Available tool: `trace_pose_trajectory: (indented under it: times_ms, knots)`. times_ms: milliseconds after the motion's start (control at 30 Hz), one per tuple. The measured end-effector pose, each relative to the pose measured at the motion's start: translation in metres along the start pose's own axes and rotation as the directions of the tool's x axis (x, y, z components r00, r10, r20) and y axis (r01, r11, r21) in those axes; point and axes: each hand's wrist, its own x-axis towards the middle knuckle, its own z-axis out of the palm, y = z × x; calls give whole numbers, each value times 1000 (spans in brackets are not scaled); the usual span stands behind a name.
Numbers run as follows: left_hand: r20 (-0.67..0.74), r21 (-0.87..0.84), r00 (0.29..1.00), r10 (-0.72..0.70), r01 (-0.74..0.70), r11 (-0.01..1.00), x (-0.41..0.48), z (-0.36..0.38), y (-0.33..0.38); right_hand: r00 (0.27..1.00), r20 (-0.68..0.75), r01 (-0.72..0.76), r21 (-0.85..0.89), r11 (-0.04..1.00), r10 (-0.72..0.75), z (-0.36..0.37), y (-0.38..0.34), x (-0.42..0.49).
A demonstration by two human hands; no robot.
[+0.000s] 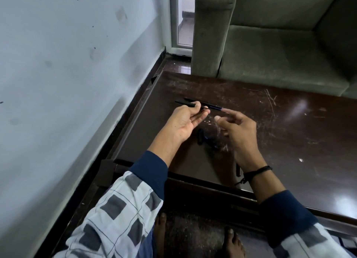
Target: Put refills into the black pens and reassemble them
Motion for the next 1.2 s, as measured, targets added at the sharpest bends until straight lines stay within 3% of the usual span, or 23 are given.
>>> trace_pose_trajectory:
  times_ms: [233,767,900,1033,1133,1200]
  knots:
    - [55,-33,996,-65,66,997,-5,6,-10,996,-27,-79,239,968,88,3,-1,-1]
    - [-6,-20,1000,17,-17,1000,-3,-7,10,983,-159,-12,415,910,86,-20,-26,4]
    - [-31,44,999,44,-43,998,-1,-8,9,995,-68,-55,247,968,74,-42,-35,13]
    - [-41,87,997,58,-54,995,0,-9,8,1000,-12,-29,-141,990,28,-59,-35,22]
    - [-46,119,996,71,-65,991,0,-9,8,997,-72,-68,-499,864,36,-65,-29,26]
    - [-57,145,995,82,-73,987,0,-9,9,989,-122,-142,-635,760,82,-68,-27,27]
